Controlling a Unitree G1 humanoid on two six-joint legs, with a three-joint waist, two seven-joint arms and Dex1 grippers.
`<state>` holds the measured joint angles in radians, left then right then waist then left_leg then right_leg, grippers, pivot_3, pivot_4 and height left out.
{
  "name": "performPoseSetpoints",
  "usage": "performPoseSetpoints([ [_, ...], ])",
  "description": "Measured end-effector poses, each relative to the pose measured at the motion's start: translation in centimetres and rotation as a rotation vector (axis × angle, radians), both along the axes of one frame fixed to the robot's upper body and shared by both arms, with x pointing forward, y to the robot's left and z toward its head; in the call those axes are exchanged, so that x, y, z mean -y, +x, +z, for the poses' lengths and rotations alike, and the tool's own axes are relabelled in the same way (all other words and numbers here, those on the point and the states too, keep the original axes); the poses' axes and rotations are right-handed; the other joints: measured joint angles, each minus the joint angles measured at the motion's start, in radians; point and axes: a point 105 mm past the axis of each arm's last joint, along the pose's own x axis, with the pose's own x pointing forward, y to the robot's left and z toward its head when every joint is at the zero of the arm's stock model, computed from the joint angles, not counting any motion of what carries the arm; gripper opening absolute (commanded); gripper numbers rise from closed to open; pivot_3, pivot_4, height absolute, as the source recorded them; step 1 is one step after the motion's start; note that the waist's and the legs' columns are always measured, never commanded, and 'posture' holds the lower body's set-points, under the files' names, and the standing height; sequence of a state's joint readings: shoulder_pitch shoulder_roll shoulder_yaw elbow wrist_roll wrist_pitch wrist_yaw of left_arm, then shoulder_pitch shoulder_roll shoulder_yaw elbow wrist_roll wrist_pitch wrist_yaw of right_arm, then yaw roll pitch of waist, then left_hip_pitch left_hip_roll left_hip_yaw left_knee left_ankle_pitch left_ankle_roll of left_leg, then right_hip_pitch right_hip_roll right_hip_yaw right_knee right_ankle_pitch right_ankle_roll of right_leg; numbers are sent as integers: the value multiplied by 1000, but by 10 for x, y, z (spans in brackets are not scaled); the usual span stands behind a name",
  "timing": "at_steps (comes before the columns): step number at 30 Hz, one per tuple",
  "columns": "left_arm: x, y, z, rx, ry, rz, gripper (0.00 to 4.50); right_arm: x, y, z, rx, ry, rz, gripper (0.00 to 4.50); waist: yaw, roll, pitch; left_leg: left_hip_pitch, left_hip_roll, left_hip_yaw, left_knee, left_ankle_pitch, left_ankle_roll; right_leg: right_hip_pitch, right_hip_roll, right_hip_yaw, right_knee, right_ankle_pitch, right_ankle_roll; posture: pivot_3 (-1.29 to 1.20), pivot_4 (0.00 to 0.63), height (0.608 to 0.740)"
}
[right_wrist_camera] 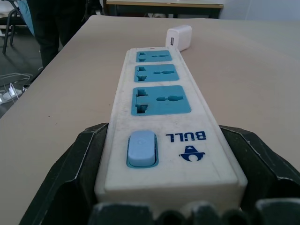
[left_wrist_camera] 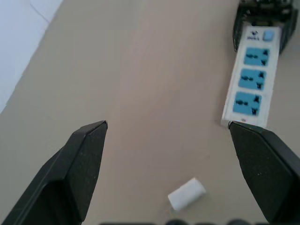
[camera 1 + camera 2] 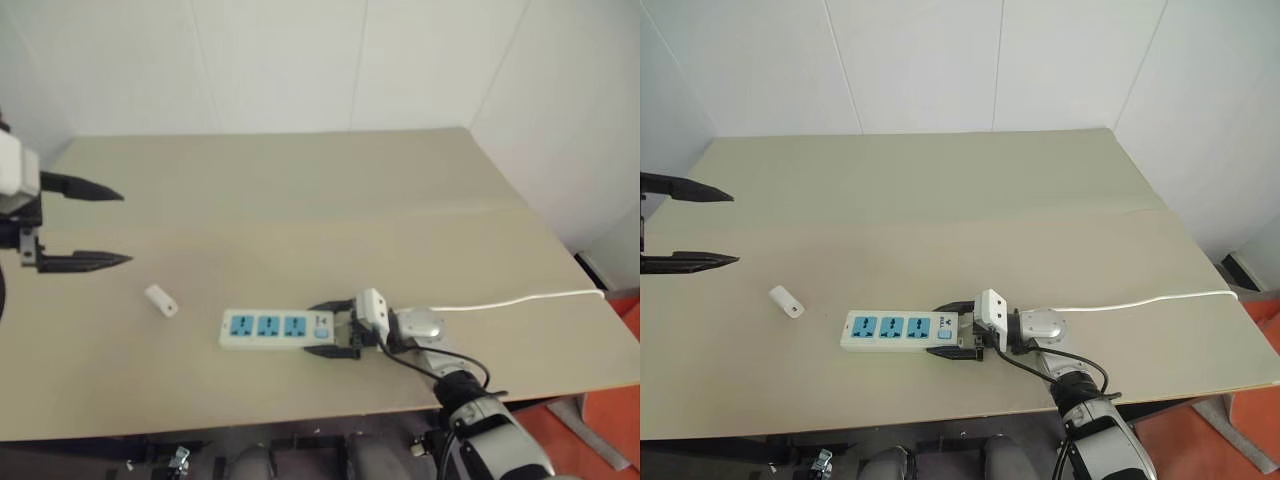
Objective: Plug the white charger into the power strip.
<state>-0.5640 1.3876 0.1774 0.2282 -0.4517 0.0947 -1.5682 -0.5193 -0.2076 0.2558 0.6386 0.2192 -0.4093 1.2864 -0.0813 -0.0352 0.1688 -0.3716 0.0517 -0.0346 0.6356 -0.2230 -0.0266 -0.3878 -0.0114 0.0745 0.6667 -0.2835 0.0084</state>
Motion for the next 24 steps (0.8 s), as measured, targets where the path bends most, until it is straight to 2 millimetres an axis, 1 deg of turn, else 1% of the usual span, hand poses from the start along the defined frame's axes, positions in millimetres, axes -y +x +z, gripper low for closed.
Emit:
performPoseSetpoints([
  [3,3,9,-8,-7,167,-96,4500,-2,-1,0,2,1,7,3419,-4,-1,0,0,2,0,-1,0,0,-1,3,1,1,0,-1,0,150,740],
  [7,18,23,-6,31,287,-211,4500,-4,-1,1,4,4,9,3419,-9,-1,-1,-1,2,0,-1,0,0,-1,3,2,1,-1,0,0,150,740],
  [9,24,31,-12,63,397,-282,4500,-4,-1,1,5,3,7,3419,-10,-1,-1,-1,2,0,-1,0,0,-1,3,2,1,-1,0,0,150,740],
  [13,20,49,-48,50,654,-432,4500,-2,-2,1,9,4,-5,3419,-6,-1,0,-2,2,0,-1,0,0,-2,4,2,2,-2,1,0,150,740],
  [15,19,52,-61,23,721,-487,4500,-1,-3,2,9,4,-8,3419,-5,-1,0,-4,2,0,0,0,0,-4,3,2,2,-1,1,0,150,740],
  [17,16,52,-67,10,786,-538,4500,0,-3,3,9,3,-12,3419,-5,-1,0,-8,2,0,2,0,0,-7,3,2,2,1,-3,0,150,740],
  [19,14,52,-74,-14,834,-576,4500,1,-3,3,5,-1,-16,3419,-2,-1,0,-11,2,0,4,0,0,-9,3,2,3,1,-3,0,150,740],
  [24,11,51,-100,-123,915,-651,4500,4,-1,4,-8,-9,-31,3419,12,-1,0,-12,1,0,7,0,0,-11,3,2,7,0,-3,0,150,740],
])
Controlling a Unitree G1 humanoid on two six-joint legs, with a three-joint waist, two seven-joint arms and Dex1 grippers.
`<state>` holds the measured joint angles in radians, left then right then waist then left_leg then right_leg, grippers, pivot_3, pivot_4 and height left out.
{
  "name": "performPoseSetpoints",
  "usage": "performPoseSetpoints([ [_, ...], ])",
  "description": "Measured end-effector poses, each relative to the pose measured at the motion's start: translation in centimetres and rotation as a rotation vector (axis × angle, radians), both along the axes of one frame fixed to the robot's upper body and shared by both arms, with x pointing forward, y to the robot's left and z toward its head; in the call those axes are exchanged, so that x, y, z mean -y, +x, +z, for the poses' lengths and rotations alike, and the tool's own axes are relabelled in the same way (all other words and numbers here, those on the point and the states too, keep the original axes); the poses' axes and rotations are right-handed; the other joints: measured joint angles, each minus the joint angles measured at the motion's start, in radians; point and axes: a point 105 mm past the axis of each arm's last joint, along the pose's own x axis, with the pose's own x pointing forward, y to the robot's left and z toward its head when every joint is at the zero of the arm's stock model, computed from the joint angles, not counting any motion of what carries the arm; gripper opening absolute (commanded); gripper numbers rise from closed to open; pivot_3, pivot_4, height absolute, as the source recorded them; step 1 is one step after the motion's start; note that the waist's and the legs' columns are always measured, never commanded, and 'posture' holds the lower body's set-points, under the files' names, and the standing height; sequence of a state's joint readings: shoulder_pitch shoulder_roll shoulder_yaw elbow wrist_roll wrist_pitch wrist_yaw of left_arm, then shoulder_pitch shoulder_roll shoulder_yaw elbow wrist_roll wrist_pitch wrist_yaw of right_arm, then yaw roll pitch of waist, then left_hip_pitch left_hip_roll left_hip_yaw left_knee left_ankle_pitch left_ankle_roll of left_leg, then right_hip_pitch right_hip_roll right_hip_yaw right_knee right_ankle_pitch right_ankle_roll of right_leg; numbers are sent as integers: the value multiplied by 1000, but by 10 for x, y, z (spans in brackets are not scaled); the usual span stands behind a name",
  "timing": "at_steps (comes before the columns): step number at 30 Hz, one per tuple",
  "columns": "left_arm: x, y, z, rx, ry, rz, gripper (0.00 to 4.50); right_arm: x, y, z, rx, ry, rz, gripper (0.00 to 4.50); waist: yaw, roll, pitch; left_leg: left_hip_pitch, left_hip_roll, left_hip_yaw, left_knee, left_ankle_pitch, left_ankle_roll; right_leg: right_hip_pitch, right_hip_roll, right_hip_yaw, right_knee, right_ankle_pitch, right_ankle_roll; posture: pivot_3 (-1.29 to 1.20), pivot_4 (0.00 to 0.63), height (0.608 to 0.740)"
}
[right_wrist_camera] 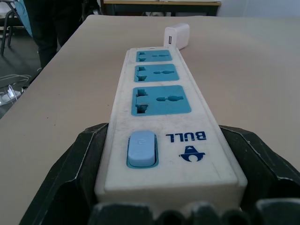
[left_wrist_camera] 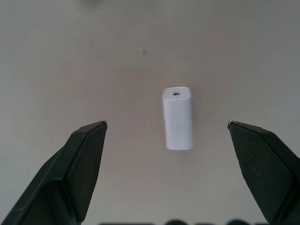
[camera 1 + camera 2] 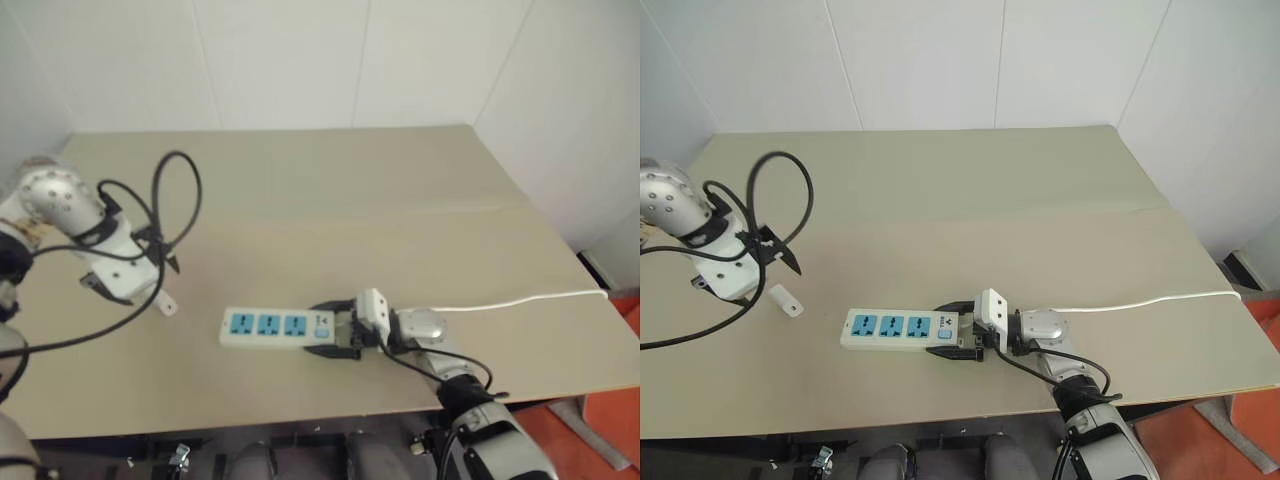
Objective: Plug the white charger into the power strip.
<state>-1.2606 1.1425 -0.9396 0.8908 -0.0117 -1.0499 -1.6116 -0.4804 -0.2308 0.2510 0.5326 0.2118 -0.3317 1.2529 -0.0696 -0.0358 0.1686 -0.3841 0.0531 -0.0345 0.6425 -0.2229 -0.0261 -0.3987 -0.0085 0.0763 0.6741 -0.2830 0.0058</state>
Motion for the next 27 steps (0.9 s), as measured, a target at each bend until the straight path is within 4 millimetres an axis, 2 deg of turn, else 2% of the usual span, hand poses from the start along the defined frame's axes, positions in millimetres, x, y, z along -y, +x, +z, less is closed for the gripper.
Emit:
performPoseSetpoints([
  [12,2,10,-20,-26,74,-16,4500,0,-1,0,-19,7,-34,3419,2,0,0,-2,-1,0,1,0,0,-4,0,1,4,0,0,0,150,740],
  [18,7,12,-46,-47,78,-27,4500,0,-3,0,-24,14,-53,3419,3,0,0,-3,0,0,2,0,0,-4,0,1,5,0,0,0,150,740],
  [27,8,20,-52,-1,98,-19,4500,0,-4,0,-34,16,-67,3419,2,0,0,-3,-1,0,2,0,0,-4,0,1,5,0,0,0,150,740],
])
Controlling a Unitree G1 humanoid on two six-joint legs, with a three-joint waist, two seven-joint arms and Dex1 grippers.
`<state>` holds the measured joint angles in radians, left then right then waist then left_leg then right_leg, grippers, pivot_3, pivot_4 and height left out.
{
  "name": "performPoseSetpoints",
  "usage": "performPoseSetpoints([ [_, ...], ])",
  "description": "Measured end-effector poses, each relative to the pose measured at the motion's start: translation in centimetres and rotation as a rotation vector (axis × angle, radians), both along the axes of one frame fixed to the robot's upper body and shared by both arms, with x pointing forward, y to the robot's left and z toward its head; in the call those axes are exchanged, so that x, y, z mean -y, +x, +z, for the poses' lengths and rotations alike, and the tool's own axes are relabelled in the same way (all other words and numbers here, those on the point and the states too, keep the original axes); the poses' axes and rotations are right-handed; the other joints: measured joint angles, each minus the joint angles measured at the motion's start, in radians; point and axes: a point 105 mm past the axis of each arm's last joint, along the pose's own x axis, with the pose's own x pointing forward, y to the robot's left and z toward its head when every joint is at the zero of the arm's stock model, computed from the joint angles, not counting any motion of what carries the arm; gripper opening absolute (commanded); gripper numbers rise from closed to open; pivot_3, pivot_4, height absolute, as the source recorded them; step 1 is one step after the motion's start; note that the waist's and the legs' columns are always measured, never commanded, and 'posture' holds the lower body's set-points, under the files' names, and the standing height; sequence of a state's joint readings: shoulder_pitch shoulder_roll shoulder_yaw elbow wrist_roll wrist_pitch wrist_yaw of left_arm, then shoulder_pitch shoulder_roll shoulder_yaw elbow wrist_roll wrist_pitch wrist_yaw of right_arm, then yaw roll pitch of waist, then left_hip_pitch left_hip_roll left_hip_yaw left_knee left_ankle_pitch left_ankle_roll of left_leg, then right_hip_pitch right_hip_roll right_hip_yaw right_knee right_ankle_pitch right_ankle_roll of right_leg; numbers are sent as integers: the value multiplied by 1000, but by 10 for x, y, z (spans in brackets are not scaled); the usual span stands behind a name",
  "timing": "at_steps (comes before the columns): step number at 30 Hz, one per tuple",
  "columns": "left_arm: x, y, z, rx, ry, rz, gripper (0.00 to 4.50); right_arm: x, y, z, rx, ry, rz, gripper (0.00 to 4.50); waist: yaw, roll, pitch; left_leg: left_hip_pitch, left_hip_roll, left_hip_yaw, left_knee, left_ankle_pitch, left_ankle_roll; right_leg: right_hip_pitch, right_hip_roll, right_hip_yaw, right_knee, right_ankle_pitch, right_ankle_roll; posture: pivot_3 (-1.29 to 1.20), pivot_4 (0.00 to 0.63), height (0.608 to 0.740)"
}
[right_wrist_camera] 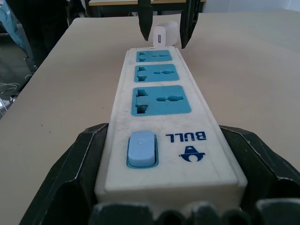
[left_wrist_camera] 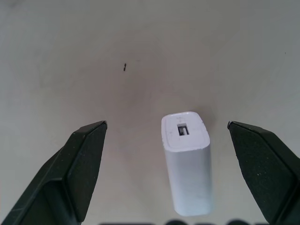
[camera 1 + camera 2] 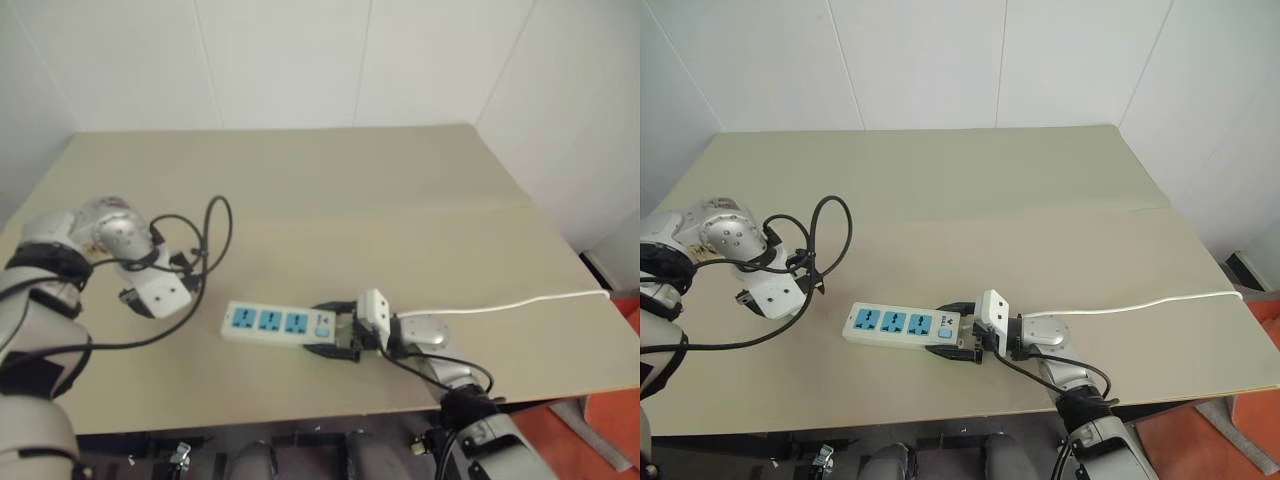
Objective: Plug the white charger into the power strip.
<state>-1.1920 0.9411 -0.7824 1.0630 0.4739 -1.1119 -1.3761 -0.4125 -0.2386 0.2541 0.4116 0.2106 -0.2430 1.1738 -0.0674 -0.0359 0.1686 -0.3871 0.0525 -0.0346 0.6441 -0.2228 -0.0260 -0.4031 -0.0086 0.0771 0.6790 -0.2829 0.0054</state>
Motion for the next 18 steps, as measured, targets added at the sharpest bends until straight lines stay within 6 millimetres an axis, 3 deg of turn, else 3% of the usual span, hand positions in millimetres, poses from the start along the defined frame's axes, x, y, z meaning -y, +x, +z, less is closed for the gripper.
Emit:
performPoseSetpoints([
  [10,1,3,-7,0,-7,18,4500,1,0,0,-4,0,-11,3419,2,0,0,0,0,0,0,0,0,0,0,0,0,0,0,0,150,740],
  [13,3,3,-9,-2,-13,14,3942,0,0,0,-3,0,-12,3419,0,0,0,0,0,0,0,0,0,0,0,0,0,0,0,0,150,740],
  [18,1,2,-11,-13,-6,19,2347,1,1,0,-2,-4,-17,3419,2,0,0,0,0,0,0,0,0,0,0,0,1,0,0,0,150,740],
])
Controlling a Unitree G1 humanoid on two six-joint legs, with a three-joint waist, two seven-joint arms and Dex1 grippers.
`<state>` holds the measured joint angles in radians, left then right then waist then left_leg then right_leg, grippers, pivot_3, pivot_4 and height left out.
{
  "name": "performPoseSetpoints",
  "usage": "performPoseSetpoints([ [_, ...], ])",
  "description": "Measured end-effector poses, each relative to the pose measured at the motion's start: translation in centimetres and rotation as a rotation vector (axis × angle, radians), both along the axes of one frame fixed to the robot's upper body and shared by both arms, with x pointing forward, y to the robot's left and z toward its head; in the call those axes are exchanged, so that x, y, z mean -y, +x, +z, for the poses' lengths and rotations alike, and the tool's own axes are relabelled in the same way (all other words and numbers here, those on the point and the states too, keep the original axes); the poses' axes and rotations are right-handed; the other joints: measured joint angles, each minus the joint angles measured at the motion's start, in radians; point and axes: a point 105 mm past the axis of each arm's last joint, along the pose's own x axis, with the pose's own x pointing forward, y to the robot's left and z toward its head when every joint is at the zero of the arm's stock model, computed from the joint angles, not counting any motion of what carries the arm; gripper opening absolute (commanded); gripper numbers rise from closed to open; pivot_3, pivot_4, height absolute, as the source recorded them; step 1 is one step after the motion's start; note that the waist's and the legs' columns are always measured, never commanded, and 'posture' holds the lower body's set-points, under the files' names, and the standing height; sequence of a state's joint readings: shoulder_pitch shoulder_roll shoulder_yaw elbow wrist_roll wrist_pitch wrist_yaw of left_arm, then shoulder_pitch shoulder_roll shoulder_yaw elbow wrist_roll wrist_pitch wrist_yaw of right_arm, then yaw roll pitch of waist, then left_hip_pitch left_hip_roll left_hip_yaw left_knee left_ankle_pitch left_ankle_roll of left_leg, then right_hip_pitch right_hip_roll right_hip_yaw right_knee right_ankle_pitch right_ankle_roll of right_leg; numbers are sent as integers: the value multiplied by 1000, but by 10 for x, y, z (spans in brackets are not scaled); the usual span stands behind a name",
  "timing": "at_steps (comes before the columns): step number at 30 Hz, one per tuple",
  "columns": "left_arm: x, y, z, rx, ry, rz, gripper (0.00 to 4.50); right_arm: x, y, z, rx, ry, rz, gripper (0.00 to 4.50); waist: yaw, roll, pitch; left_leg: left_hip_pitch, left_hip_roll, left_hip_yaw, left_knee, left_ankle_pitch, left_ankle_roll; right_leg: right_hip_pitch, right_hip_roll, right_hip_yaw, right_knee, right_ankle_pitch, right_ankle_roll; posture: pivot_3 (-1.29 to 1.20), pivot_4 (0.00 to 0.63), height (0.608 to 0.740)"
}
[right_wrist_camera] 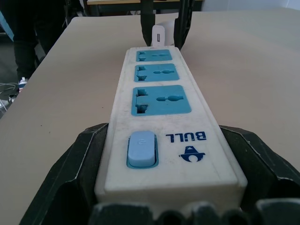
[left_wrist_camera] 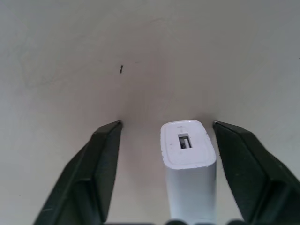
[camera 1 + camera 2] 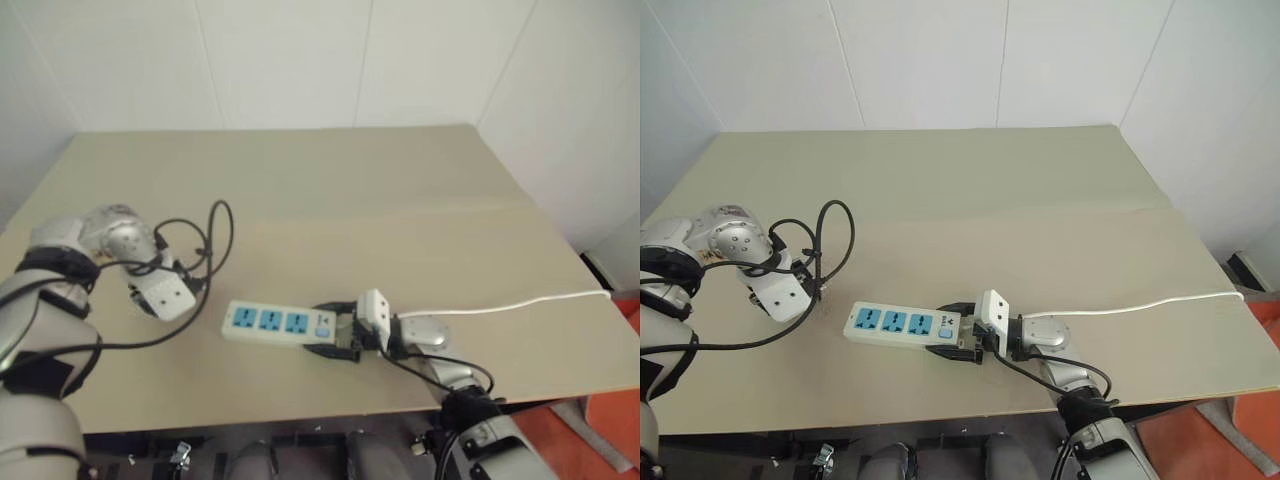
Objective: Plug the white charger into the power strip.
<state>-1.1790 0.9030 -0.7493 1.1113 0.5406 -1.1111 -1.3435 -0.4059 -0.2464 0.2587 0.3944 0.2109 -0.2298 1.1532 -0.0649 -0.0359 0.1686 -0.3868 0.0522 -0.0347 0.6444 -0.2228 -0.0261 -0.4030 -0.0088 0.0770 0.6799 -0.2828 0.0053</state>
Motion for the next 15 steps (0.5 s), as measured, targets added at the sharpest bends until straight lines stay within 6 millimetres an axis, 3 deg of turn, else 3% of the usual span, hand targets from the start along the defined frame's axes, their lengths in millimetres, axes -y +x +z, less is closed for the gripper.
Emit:
performPoseSetpoints([
  [4,-1,0,0,1,7,3,1077,0,0,0,-4,-1,-1,3419,0,0,0,0,0,0,0,0,0,0,0,0,0,0,0,0,150,740],
  [12,-2,0,1,2,2,9,1028,0,0,0,-9,-1,-5,3419,0,0,0,0,0,0,0,0,0,0,0,0,0,0,0,0,150,740],
  [15,6,2,8,21,-80,23,1028,1,-1,0,-10,2,-10,3419,2,0,0,0,0,0,0,0,0,0,0,0,0,0,0,0,150,740],
])
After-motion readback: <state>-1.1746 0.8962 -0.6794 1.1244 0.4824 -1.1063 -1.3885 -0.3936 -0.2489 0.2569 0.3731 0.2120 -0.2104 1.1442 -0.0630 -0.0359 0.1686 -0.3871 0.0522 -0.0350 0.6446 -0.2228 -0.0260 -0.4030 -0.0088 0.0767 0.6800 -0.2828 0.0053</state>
